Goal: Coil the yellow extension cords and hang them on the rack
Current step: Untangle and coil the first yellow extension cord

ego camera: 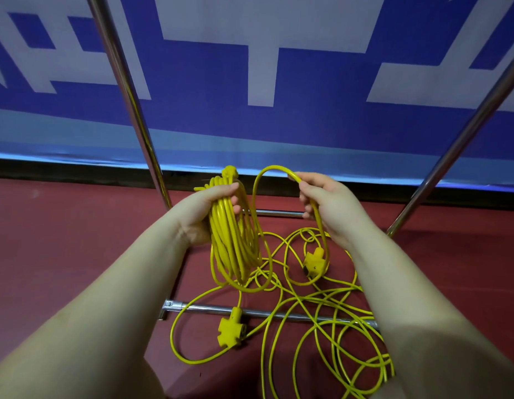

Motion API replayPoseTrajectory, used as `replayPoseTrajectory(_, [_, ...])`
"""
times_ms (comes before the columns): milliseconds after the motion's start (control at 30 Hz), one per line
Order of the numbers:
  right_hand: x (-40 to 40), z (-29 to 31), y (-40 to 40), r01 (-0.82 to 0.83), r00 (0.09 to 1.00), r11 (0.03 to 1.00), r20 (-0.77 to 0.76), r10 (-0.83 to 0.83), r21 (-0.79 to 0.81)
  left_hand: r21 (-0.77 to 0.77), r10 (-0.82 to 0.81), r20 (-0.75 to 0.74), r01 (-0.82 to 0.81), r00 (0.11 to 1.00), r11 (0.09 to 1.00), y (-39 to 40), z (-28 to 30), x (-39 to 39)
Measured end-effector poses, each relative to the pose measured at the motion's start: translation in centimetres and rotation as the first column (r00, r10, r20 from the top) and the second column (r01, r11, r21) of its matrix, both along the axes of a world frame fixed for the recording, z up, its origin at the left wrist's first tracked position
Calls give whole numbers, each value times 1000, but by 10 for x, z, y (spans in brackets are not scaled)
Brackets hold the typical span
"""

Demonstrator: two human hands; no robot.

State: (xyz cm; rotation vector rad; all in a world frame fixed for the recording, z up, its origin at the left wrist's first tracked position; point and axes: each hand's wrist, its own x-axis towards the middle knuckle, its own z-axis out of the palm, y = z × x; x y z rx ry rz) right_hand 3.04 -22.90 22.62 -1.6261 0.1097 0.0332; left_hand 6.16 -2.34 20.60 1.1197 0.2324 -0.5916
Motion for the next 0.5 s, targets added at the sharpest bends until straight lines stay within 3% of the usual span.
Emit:
replayPoseTrajectory(167, [-4,3,7,-145,989,953,36,141,267,54,6,-56,-3,998,999,-6,-1,-3])
replayPoseTrajectory(500, [-9,-6,9,-395,919,918,-24,395,-43,13,-4,-59,4,998,1000,-15,-6,-2])
